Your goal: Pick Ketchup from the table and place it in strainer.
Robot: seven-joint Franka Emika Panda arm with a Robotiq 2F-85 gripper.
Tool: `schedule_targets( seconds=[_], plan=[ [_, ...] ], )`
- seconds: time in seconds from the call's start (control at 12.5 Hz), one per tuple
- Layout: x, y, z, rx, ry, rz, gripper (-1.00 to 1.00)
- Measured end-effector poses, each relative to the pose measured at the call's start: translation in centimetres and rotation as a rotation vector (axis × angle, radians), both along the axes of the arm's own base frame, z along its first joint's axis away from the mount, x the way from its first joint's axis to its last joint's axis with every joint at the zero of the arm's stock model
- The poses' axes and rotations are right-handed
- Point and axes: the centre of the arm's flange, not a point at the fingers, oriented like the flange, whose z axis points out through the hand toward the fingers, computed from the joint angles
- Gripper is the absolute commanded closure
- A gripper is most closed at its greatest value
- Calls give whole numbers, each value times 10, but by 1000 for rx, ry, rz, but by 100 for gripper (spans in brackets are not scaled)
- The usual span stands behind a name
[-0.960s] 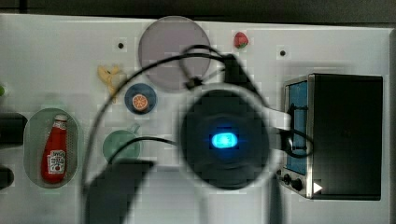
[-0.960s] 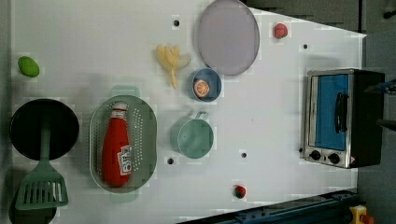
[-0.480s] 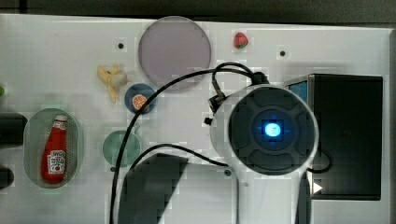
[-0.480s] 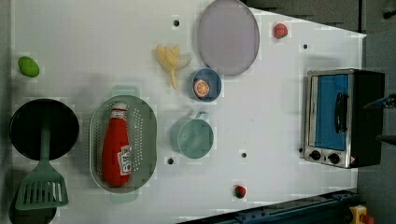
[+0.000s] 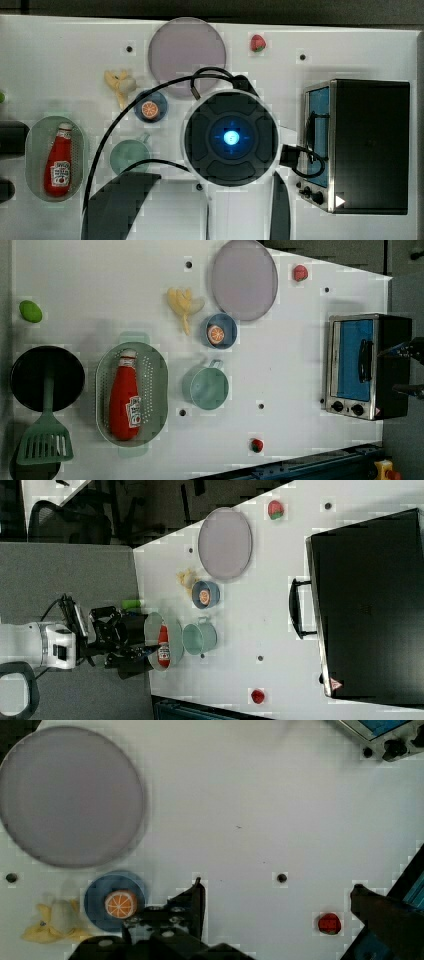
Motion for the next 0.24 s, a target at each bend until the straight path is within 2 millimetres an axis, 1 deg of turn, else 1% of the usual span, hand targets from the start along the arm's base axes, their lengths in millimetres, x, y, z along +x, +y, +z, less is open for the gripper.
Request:
schedule_targets(
  seconds=[0.24],
  plan=[
    [0, -3, 0, -7, 3, -2, -100]
  ],
)
